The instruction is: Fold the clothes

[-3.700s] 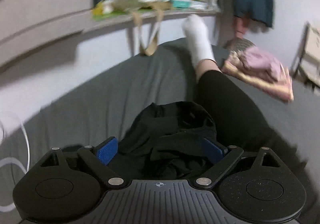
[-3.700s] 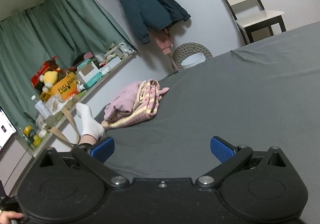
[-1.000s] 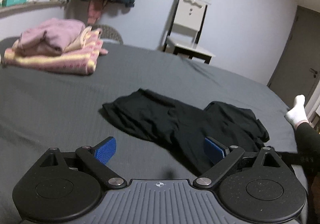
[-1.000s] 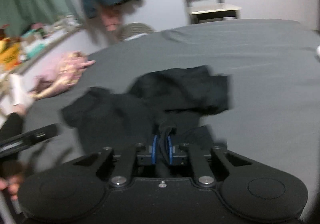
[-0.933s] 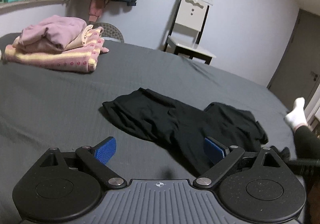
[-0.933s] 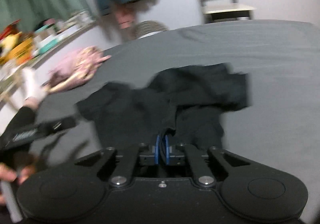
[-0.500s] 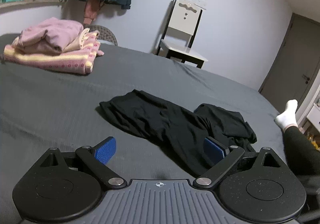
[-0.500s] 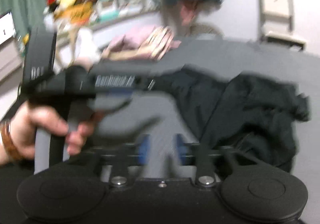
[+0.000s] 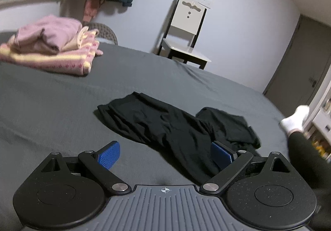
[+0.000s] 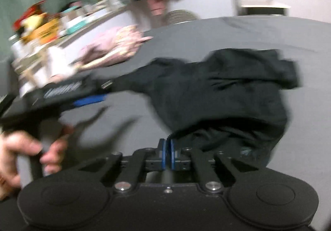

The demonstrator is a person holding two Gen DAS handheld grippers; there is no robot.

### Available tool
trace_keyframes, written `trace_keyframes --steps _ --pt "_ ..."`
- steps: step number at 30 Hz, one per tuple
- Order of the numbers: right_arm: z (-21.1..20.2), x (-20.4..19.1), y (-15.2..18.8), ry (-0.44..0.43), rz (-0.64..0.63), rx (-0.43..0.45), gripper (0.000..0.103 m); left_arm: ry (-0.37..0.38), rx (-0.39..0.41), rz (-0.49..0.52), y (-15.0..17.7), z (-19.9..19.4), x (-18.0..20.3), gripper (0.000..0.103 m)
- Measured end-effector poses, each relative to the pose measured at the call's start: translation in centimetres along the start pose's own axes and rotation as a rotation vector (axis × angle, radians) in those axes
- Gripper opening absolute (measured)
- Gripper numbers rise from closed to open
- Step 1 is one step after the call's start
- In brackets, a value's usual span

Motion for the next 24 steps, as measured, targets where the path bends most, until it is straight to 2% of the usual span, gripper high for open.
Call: trace_keyframes --steps 3,5,6,9,12,15,18,20,24 --pt "0.4 -3.8 1.0 -0.142 -0.082 -0.019 0.005 0.043 -0.022 -0.073 -0.3 -0.3 -0.3 0.094" --pt "0.6 -5.8 1.7 -0.196 -0.149 -0.031 0.008 0.056 -0.027 -0.081 -0.4 -0.6 -0.4 0.094" --pt "0.5 -6.2 1.8 -0.188 -0.178 -0.036 0.018 0.055 -0.020 -0.059 -0.5 -0.9 -0.3 0.094" --pt "-0.2 -6.6 1.6 -0.161 -0.242 -0.016 0.032 0.050 -0.013 0.007 -0.5 -1.6 0.0 0.094" --pt "-2.2 -5.0 -0.4 -0.107 -0.228 0.062 0.046 0.064 -0.050 0.049 0.1 -2.0 0.3 0.094" --pt "-3.9 -1.2 -3.0 0.028 -0.165 0.147 0.047 0.110 -0.121 0.093 1.1 -2.6 1.2 0.094" --pt "-3.6 3.6 -4.4 0.173 -0.073 0.141 0.047 0.142 -0.150 0.244 2.0 -4.1 2.4 0.094" --pt "-3.2 5.9 -5.0 0.217 0.010 0.140 0.047 0.124 -0.156 0.294 2.2 -4.8 2.2 0.094" --pt "-2.9 7.1 -5.3 0.259 0.044 0.161 0.047 0.075 -0.208 0.202 2.0 -4.7 0.2 0.094"
Point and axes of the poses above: each gripper's, at about its wrist camera, not at the fingertips, and z roughly the way its jaws point, x to its right, y to its underside, the point moved 6 cm from there along z, roughly the way its jaws point, and after that the axes turned 15 degrees about x, right-handed, at the moved point
